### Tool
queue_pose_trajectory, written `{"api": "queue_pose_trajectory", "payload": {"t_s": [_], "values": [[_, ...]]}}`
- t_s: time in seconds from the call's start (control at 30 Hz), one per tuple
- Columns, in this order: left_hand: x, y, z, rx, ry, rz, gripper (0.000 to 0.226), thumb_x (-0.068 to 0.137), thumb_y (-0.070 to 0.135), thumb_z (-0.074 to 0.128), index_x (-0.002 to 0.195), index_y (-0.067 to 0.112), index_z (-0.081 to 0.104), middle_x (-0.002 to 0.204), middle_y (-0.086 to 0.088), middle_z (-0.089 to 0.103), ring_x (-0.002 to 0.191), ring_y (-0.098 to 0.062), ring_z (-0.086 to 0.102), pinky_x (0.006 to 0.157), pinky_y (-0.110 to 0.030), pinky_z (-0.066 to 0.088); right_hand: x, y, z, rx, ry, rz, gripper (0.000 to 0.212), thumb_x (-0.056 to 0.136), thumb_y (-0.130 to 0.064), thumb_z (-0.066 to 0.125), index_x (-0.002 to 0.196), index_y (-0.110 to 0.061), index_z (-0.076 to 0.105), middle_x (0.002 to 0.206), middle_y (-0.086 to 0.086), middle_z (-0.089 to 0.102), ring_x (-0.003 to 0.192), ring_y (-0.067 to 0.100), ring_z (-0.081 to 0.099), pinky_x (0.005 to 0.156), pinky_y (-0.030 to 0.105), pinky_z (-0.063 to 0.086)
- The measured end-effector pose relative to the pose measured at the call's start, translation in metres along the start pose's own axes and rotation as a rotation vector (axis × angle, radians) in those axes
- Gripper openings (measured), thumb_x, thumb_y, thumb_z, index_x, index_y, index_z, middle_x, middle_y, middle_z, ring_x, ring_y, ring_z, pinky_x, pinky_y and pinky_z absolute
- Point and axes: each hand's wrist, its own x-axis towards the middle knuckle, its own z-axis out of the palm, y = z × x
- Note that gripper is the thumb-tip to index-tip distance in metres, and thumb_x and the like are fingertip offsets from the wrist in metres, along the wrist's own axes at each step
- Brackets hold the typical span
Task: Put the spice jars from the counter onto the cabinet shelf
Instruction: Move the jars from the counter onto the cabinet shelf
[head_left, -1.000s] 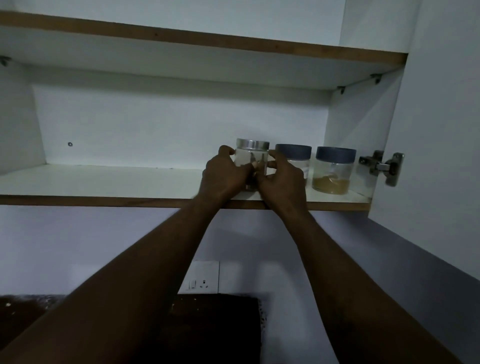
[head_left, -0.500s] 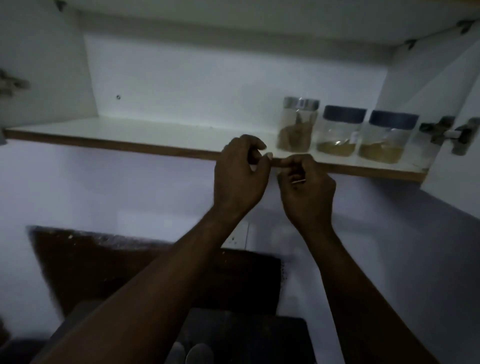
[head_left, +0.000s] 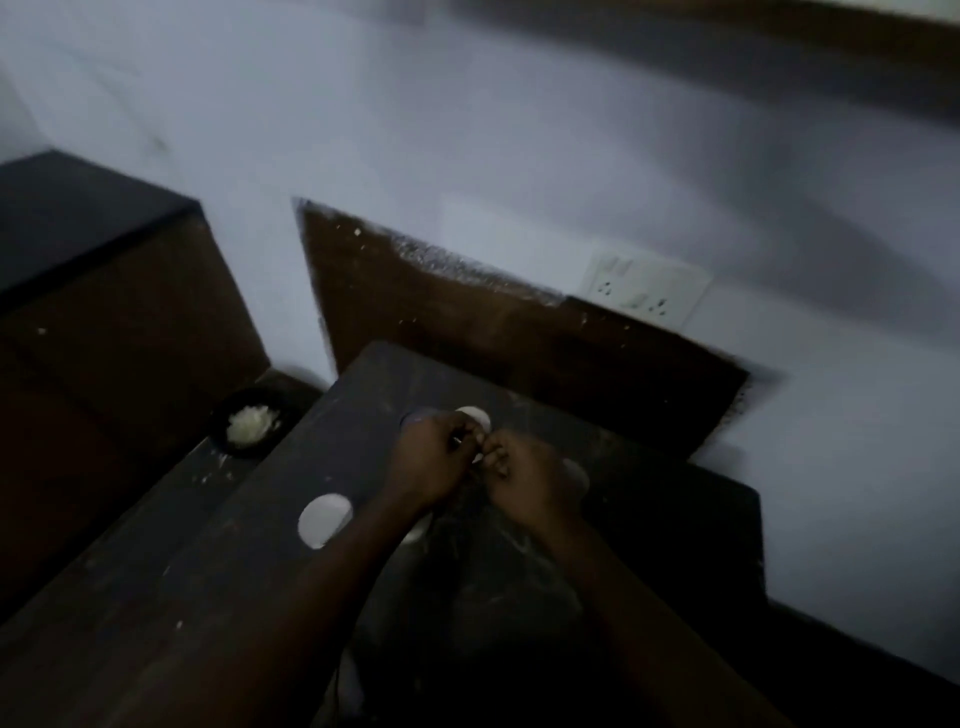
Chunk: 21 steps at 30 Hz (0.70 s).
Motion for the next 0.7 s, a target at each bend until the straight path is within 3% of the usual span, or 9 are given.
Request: {"api": "queue_pose_trajectory", "payload": {"t_s": [0.1, 0.17, 0.33, 0.53, 0.7], "values": [[-0.019, -0.051, -0.005, 0.110, -0.073, -0.137, 0.013, 0.092, 0.036, 0.066, 0.092, 0.027, 0.076, 0.090, 0.004, 0.076, 0.085, -0.016, 0.071, 0.077, -0.034, 0.055, -0.005, -0.015, 0.047, 0.056, -0.150, 0.048, 0.008, 0.088, -0.021, 0.067, 0.094, -0.026, 0.065, 0.090, -0.009, 0.070, 0.084, 0.010, 0.066, 0.072, 0.030, 0.054], [-0.027, -0.079, -0.010, 0.168, -0.096, -0.173, 0.015, 0.090, 0.033, 0.069, 0.102, 0.028, 0.076, 0.104, 0.003, 0.075, 0.096, -0.018, 0.068, 0.084, -0.034, 0.053, -0.004, -0.022, 0.070, 0.040, -0.203, 0.066, 0.012, 0.087, -0.020, 0.067, 0.096, -0.027, 0.065, 0.092, -0.009, 0.069, 0.088, 0.013, 0.066, 0.076, 0.032, 0.054], [-0.036, -0.127, -0.011, 0.525, -0.256, -0.191, 0.051, 0.087, 0.043, 0.066, 0.136, 0.035, 0.055, 0.137, 0.005, 0.058, 0.125, -0.025, 0.049, 0.102, -0.039, 0.041, 0.000, -0.030, 0.112, -0.031, -0.292, 0.201, 0.025, 0.089, -0.020, 0.070, 0.112, -0.020, 0.060, 0.114, 0.003, 0.067, 0.105, 0.025, 0.065, 0.091, 0.046, 0.055], [-0.028, -0.149, -0.001, 0.626, -0.414, -0.148, 0.096, 0.079, 0.056, 0.075, 0.159, 0.030, 0.027, 0.152, -0.002, 0.045, 0.134, -0.033, 0.037, 0.103, -0.046, 0.035, 0.005, -0.019, 0.135, -0.105, -0.306, 0.318, 0.059, 0.089, -0.021, 0.072, 0.143, -0.019, 0.047, 0.140, 0.008, 0.061, 0.129, 0.031, 0.058, 0.104, 0.043, 0.050], [-0.010, -0.156, 0.013, 0.665, -0.510, -0.053, 0.100, 0.081, 0.043, 0.077, 0.162, 0.025, 0.020, 0.156, -0.006, 0.042, 0.135, -0.035, 0.037, 0.105, -0.049, 0.034, 0.005, -0.011, 0.147, -0.051, -0.383, 0.379, 0.083, 0.086, -0.036, 0.075, 0.156, -0.023, 0.032, 0.145, 0.011, 0.058, 0.130, 0.033, 0.058, 0.101, 0.038, 0.049]]}}
